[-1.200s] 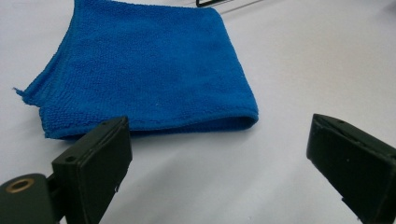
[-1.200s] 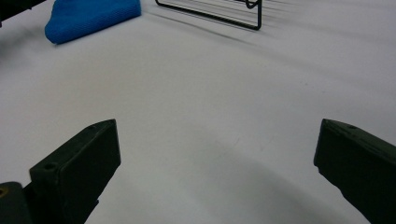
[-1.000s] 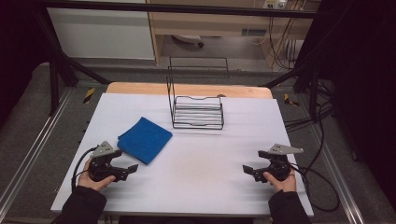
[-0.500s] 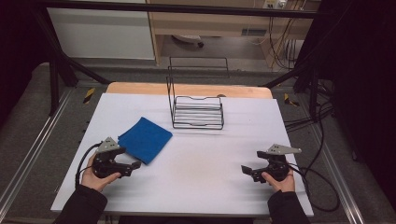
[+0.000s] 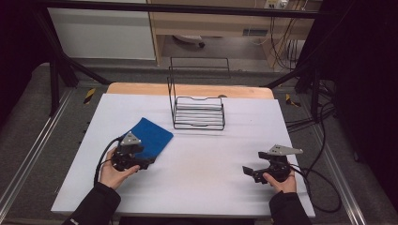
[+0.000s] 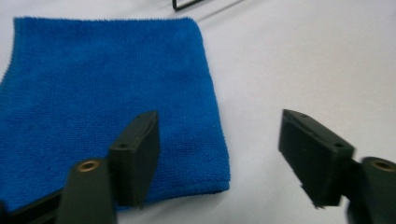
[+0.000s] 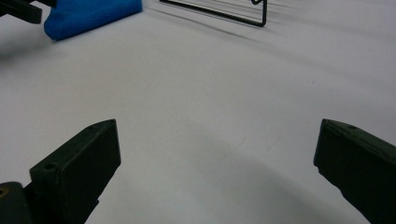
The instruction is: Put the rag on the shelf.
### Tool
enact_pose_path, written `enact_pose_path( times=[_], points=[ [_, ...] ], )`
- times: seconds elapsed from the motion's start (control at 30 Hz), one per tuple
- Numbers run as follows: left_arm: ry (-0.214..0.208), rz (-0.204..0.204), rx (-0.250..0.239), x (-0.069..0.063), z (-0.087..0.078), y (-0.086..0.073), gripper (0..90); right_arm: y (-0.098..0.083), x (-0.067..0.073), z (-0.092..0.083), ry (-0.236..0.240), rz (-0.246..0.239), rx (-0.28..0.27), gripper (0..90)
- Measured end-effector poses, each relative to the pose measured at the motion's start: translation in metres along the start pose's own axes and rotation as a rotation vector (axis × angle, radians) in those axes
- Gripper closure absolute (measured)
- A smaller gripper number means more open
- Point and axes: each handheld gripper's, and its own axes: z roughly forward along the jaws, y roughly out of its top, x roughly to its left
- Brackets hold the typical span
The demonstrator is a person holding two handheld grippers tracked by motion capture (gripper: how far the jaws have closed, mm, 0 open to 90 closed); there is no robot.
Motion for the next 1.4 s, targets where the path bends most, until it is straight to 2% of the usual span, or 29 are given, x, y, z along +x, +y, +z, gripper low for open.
enact_pose_path(
  times=[0.17,0.27,0.37,0.53,0.73,0.87,1.03,1.1,1.23,1.4],
  points=[
    [0.029,0.019,0.037,-0.003,0.009,-0.005,52.6,0.000,0.000,0.000,-0.001,-0.001,0.000,1.2],
    [0.048,0.017,0.041,-0.002,0.012,-0.007,58.8,0.000,0.000,0.001,-0.001,-0.003,0.003,1.3],
    [0.055,0.012,0.056,-0.002,0.018,-0.010,61.4,0.000,0.000,0.002,0.000,-0.004,0.008,1.4],
    [0.075,0.008,0.054,-0.002,0.020,-0.010,64.3,0.000,0.000,0.002,-0.001,-0.004,0.008,1.4],
    [0.089,-0.009,0.056,0.002,0.020,-0.010,77.3,0.000,0.000,0.002,-0.001,-0.004,0.009,1.5],
    [0.079,-0.021,0.061,0.005,0.021,-0.008,84.2,0.000,0.000,0.002,-0.002,-0.002,0.007,1.6],
    [0.063,-0.026,0.056,0.007,0.019,-0.007,86.6,0.000,0.000,0.002,0.000,-0.002,0.008,1.8],
    [0.034,-0.041,0.035,0.007,0.016,-0.006,87.1,0.000,-0.001,0.002,0.000,0.001,0.008,1.9],
    [-0.006,-0.041,-0.006,0.003,0.009,-0.002,87.3,0.001,-0.001,0.001,0.000,0.001,0.002,1.9],
    [-0.052,-0.040,-0.017,-0.005,0.006,0.000,87.4,0.001,-0.001,0.000,0.002,0.001,0.001,2.0]
  ],
)
